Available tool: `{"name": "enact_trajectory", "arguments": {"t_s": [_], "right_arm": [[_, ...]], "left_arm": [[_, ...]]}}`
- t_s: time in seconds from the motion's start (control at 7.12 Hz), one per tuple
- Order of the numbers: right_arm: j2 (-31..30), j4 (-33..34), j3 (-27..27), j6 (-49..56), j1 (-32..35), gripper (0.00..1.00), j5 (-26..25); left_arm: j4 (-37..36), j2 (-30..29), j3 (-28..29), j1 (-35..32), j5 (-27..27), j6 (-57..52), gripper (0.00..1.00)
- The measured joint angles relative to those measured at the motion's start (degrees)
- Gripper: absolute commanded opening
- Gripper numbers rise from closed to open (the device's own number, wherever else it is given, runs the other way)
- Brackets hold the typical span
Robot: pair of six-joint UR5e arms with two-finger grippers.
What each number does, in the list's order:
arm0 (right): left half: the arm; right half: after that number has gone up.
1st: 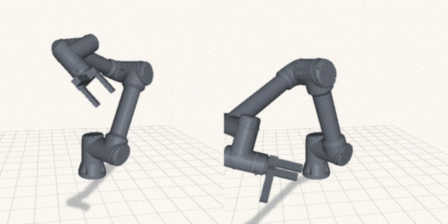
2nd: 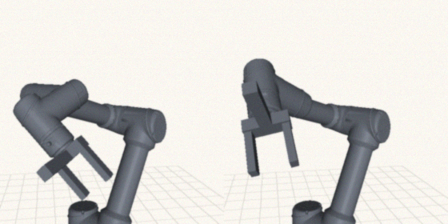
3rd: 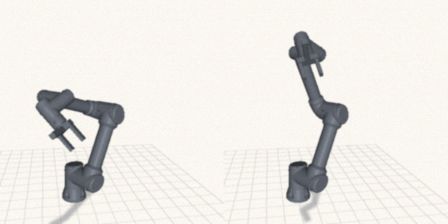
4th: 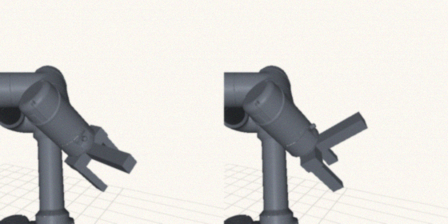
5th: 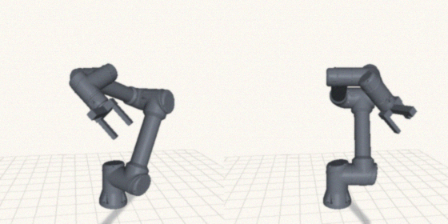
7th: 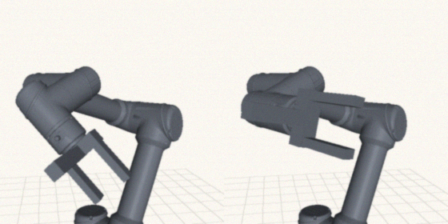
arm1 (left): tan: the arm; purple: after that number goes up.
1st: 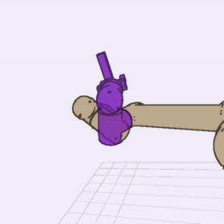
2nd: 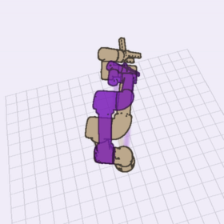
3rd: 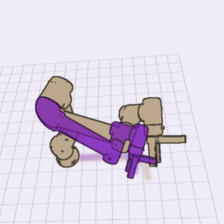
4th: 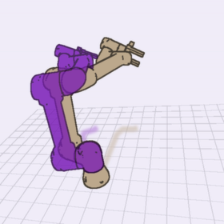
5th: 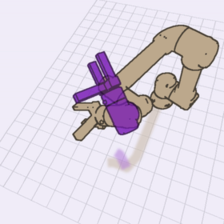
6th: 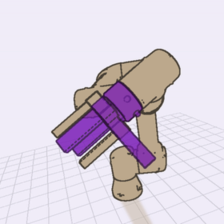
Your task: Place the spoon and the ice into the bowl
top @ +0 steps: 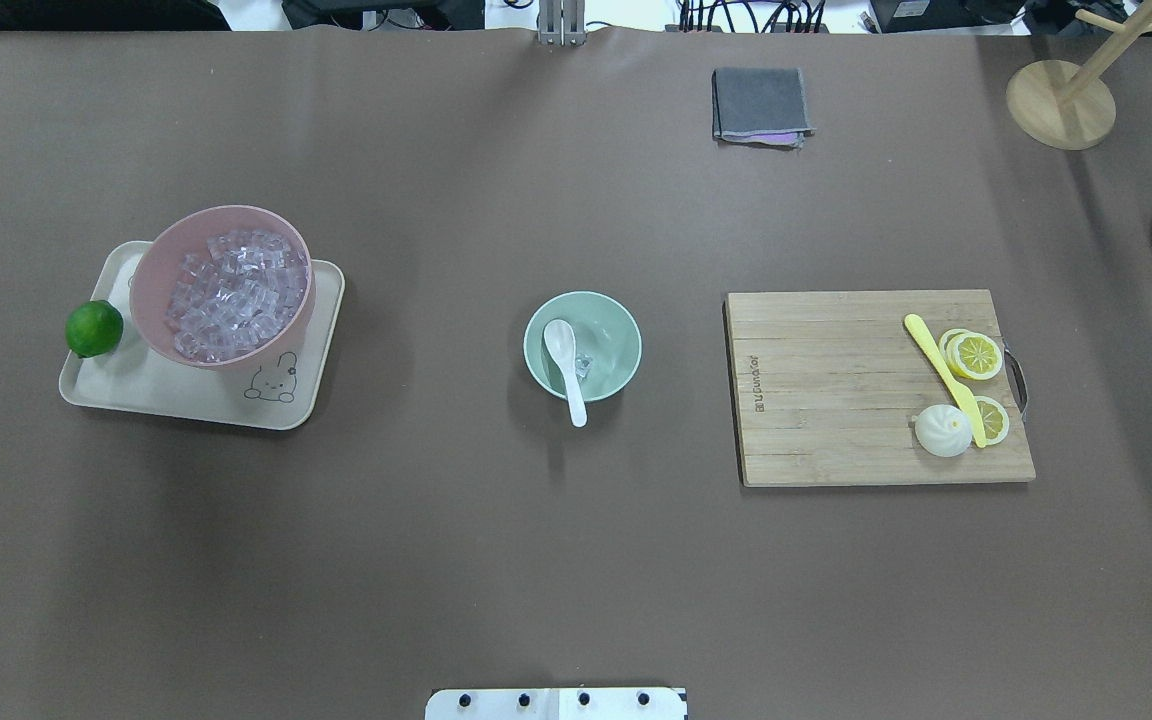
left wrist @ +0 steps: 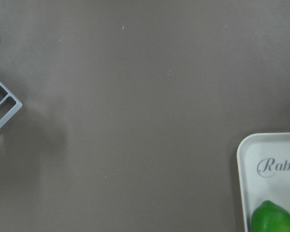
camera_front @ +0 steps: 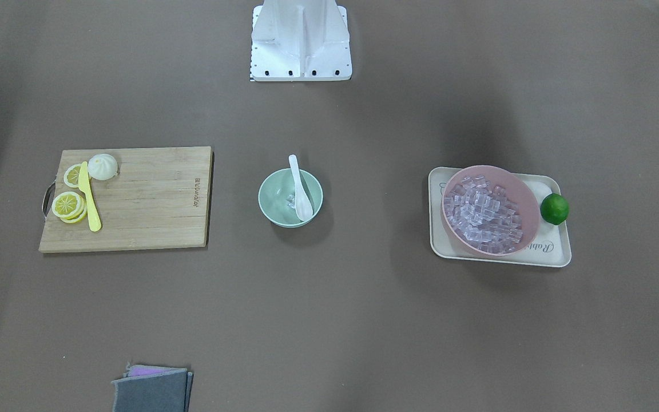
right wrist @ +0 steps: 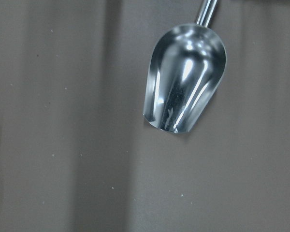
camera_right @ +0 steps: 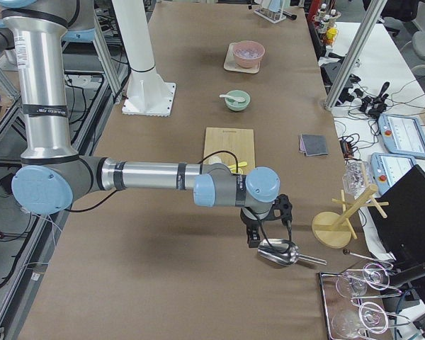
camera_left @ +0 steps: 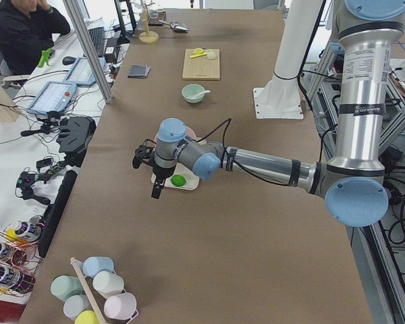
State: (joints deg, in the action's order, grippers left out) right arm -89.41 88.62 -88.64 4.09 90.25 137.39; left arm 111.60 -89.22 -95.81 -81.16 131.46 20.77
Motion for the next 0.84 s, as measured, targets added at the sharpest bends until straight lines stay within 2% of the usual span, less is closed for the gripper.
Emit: {"name": "enact_trajectory", "arguments": {"t_s": [0.28,0.42,0.56,0.84], "right_arm": [[-3.0,-0.33,-0.38,0.04,0.33,1.0,1.96],[-3.37,-0.3,-0.39,-0.17,0.35,1.0,2.14],[-3.48,-0.2,-0.4,-0.44,0.36,1.0,2.03],[-3.59,0.01,-0.31,-0.82,0.36,1.0,1.19]], "left_arm": [[-4.09,1.86,-0.28,-5.78,4.46,-3.84,0.98],[-8.18,2.36,-2.81,-7.37,5.29,-5.16,0.98],[-11.77,2.58,-5.15,-7.65,5.42,-5.67,0.98],[-13.83,2.85,-6.15,-5.53,3.64,-5.95,0.98]]}}
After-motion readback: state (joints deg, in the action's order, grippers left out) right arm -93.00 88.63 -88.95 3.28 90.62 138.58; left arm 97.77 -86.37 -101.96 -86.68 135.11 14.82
